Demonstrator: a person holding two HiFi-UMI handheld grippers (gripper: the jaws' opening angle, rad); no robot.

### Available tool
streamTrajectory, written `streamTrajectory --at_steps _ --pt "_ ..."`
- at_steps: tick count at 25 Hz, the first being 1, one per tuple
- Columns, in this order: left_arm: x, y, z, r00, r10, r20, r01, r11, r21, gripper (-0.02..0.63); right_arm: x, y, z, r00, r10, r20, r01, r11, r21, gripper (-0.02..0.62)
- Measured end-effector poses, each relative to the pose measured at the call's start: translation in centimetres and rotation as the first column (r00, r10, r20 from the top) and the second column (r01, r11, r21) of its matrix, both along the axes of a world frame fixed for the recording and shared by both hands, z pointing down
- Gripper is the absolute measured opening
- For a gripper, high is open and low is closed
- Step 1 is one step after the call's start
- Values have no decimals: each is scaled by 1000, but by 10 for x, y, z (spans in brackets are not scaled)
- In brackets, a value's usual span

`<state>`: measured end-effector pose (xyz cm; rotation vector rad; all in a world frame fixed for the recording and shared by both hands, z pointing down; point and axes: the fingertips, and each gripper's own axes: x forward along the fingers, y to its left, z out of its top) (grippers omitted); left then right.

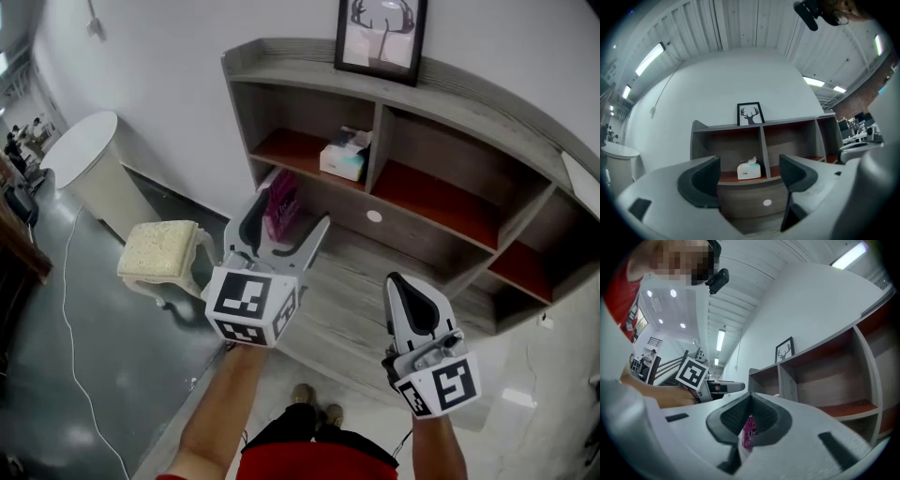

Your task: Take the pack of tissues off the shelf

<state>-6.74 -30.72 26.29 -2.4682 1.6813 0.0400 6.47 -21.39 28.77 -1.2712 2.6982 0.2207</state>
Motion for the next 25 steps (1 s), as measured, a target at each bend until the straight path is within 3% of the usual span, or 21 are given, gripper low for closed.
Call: streamTrajectory --at_steps 4,13,25 --pt "3 -40 17 1000 -7 25 8 998 -55 383 3 -21 5 998 54 -17 -55 998 -10 5" --pt "17 -115 37 996 62 60 -54 990 -129 402 13 -48 3 977 210 -31 -210 978 -8 5" --pt "47 -159 56 994 51 93 -31 978 -206 408 53 -66 0 969 247 -27 -247 969 -6 5"
